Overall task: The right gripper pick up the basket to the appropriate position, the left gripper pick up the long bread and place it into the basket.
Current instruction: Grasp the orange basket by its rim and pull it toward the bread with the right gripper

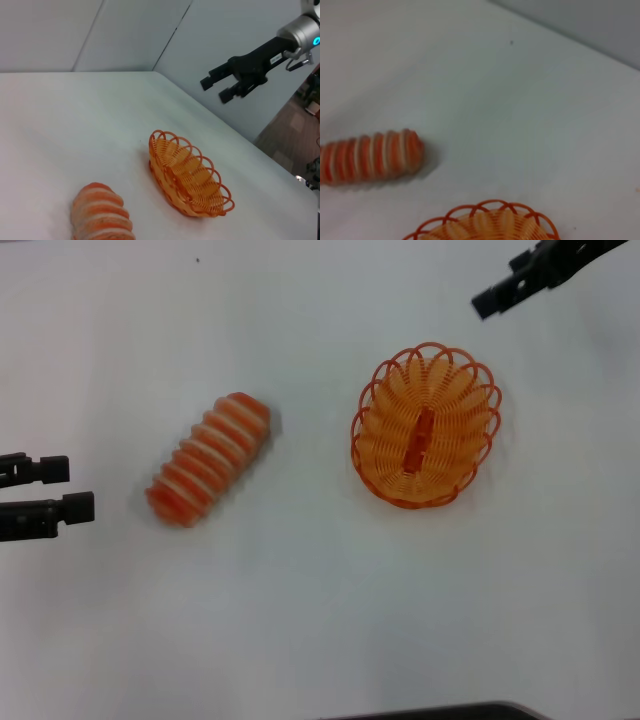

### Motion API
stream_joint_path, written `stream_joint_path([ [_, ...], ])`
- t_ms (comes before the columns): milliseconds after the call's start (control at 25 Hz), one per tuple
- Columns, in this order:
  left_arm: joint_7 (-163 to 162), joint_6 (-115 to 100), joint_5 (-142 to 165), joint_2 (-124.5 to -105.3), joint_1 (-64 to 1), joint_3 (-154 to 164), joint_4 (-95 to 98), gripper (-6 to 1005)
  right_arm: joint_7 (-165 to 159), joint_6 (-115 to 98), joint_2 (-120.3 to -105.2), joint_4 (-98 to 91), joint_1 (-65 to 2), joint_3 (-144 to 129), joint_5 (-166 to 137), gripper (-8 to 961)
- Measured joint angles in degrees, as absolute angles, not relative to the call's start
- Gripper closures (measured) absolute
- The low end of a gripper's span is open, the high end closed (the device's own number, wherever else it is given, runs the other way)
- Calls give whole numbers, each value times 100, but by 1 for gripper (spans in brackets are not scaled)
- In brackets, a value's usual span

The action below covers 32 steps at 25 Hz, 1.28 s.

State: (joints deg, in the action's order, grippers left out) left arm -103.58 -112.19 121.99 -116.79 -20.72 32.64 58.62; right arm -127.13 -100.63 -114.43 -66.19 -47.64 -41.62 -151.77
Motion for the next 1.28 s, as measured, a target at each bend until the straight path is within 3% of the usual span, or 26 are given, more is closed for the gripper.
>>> stream_joint_path([
  [160,-10354,-11202,12199,-11670,-2083,3262,5862,159,-12920,-9673,-11610,-6461,-4934,-4936,-15727,72],
  [400,-10354,-11136,12199,-11663,-2078,3260,5852,159,-13074,-8952,-11716,-6021,-4996,-5505,-15820,72],
  [1200,-10370,-11074,12199,-11716,-2060,3263,5854,158,-13008,-7061,-11914,-4349,-5176,-6062,-15890,84],
  [1280,-10369,-11073,12199,-11716,-2054,3262,5854,158,-13006,-7055,-11918,-4324,-5176,-6065,-15890,161],
])
